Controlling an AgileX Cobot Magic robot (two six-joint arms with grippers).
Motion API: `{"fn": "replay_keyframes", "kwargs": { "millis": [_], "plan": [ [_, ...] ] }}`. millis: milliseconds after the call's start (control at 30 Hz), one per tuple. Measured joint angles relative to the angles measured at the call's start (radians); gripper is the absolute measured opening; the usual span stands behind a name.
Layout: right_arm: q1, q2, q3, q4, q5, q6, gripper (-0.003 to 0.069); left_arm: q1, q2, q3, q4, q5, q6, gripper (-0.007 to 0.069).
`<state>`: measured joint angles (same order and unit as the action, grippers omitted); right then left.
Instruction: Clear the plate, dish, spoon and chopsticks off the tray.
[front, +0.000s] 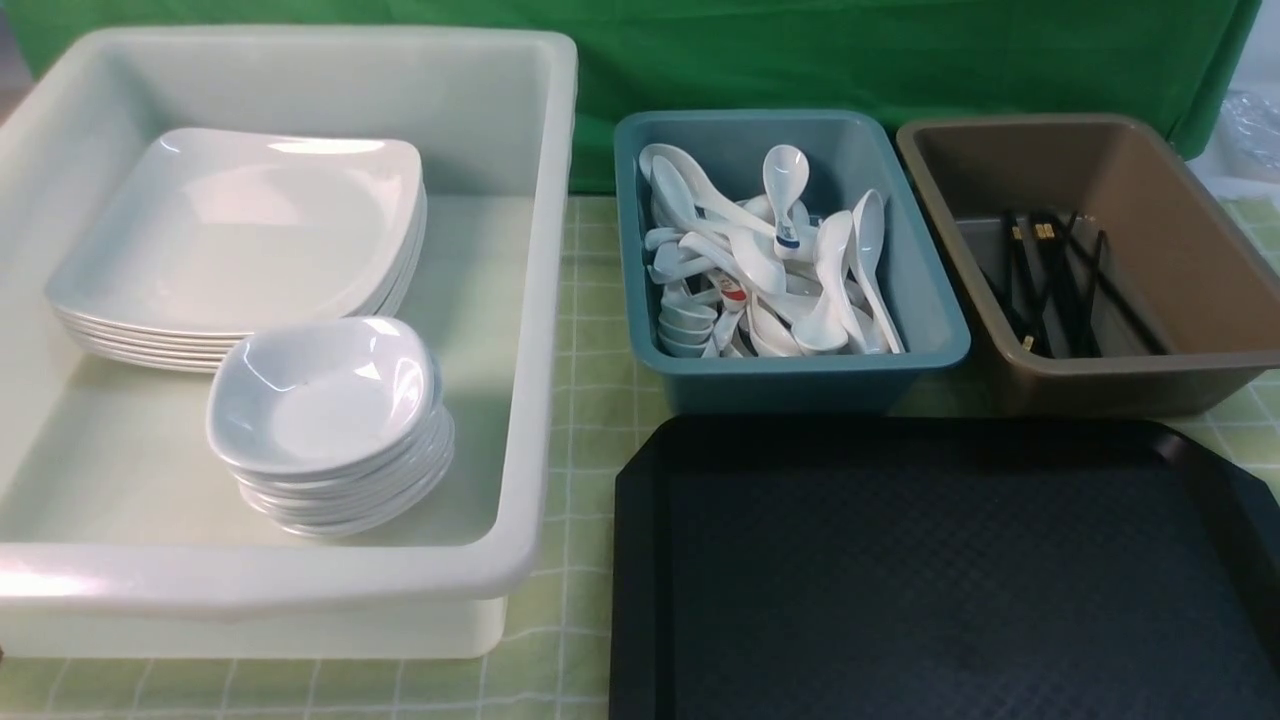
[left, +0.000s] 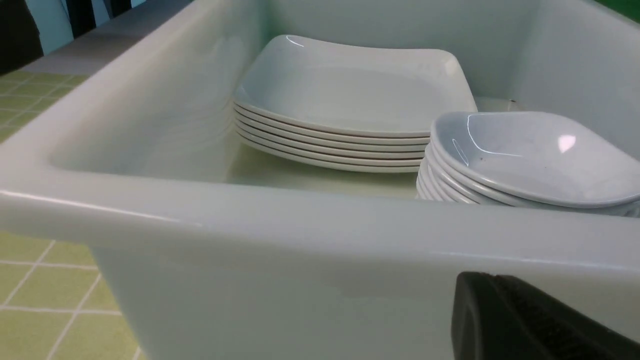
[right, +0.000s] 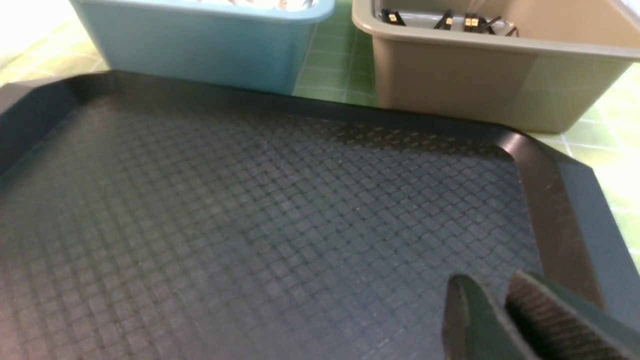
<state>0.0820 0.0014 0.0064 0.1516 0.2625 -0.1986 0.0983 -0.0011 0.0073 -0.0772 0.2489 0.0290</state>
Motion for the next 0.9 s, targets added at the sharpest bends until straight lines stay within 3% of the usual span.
{"fn": "replay_keyframes", "kwargs": {
  "millis": [900],
  "plan": [
    [0.000,0.000,0.000,0.000,-0.001,0.000,0.0199,0.001,0.000,0.000,0.000,-0.010,0.000,0.0011]
  ]
}}
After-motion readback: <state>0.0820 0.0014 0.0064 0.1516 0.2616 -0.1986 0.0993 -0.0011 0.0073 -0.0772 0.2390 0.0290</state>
